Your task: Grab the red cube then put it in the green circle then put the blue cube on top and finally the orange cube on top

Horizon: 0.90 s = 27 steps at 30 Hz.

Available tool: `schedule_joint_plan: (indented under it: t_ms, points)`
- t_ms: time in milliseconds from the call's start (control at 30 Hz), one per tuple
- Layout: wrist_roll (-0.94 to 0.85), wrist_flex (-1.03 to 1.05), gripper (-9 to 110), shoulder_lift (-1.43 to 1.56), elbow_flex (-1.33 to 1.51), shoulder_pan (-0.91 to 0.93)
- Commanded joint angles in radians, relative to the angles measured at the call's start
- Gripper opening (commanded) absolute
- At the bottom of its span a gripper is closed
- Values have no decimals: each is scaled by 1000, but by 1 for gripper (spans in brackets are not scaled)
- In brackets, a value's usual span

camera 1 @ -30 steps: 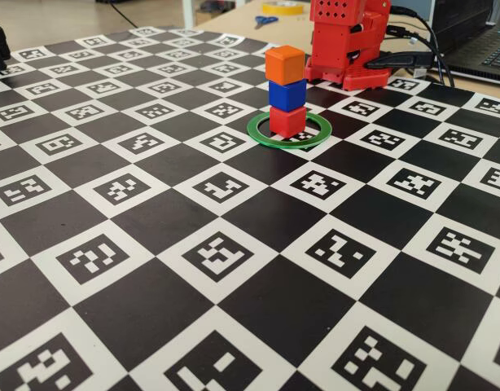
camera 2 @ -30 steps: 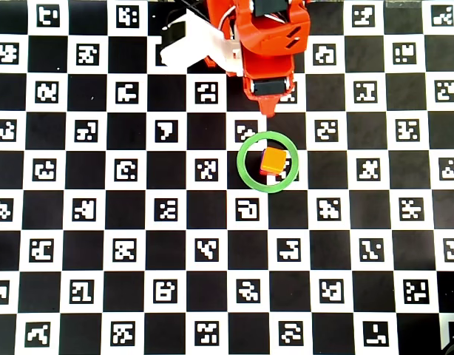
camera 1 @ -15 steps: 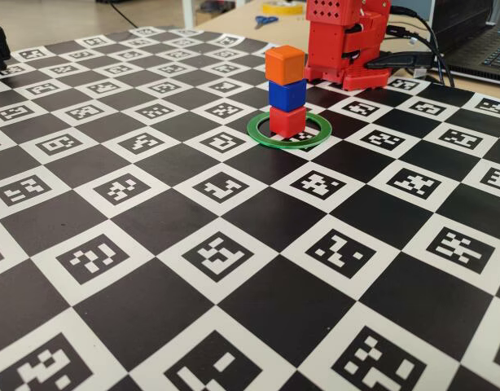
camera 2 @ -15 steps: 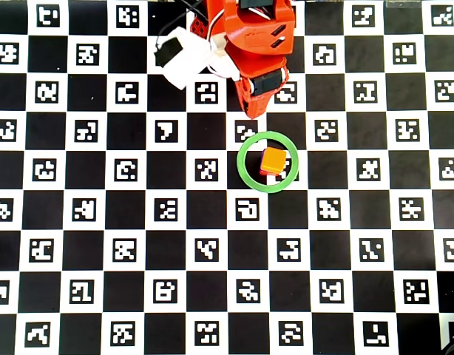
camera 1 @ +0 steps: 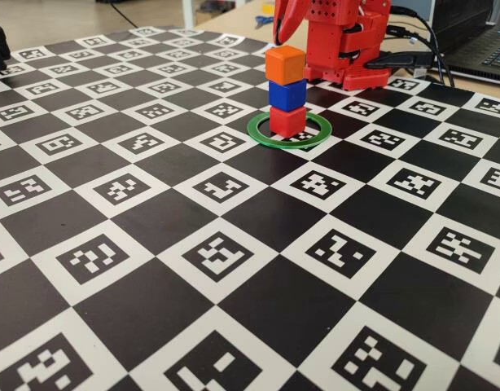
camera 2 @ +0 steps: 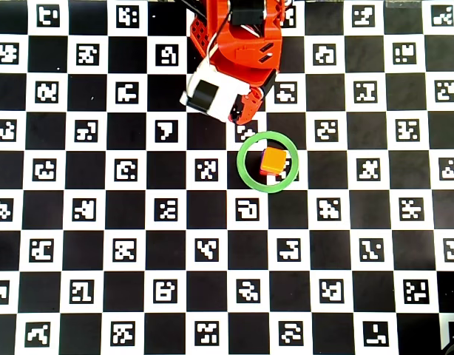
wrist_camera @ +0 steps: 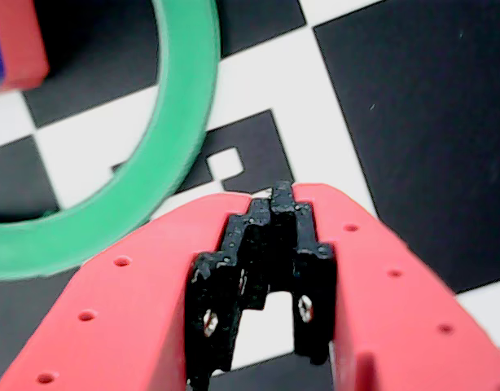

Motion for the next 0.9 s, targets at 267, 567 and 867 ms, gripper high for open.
schedule_joint_plan:
  t_ms: [267,567,867]
  points:
    - [-232,-158,-6,193,261,-31]
    - [-296,-37,-6,264,365,-46]
    - [-295,5,-6,359,456,-49]
